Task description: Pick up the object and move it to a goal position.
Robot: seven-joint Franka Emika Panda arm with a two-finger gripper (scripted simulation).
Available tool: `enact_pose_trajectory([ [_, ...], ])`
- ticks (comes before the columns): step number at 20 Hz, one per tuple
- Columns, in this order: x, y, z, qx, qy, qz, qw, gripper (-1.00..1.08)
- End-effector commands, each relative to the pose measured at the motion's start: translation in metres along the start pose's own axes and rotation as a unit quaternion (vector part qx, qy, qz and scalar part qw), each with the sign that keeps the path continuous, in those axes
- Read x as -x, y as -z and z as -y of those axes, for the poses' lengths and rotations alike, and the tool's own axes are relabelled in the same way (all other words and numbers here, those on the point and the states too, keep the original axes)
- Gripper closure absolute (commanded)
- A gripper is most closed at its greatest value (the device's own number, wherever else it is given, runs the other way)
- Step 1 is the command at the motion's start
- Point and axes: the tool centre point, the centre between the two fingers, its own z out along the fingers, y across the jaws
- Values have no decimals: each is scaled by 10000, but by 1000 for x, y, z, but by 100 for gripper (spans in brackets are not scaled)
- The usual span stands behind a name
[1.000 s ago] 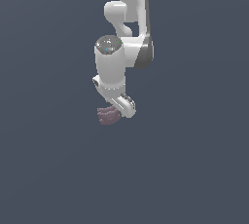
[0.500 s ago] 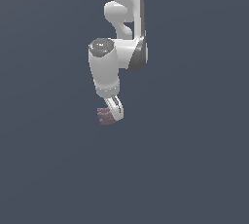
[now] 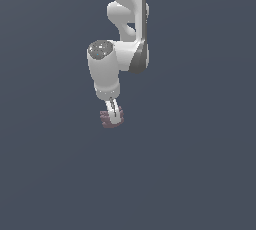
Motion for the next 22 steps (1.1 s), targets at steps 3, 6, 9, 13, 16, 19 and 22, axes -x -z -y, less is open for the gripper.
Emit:
enact_pose_trajectory([
  [3, -1, -1, -1, 2, -101, -1, 9999, -92],
  [6, -1, -2, -1, 2, -75, 0, 10000, -92],
  [9, -1, -10, -1, 2, -79, -1, 10000, -92],
  [13, -1, -30, -2, 4, -93, -2, 10000, -92],
  [16, -1, -43, -2, 4, -100, -3, 10000, -92],
  [19, -1, -50, -2, 3, -102, -1, 9999, -92],
  [22, -1, -51, -1, 3, -102, -1, 9999, 108],
])
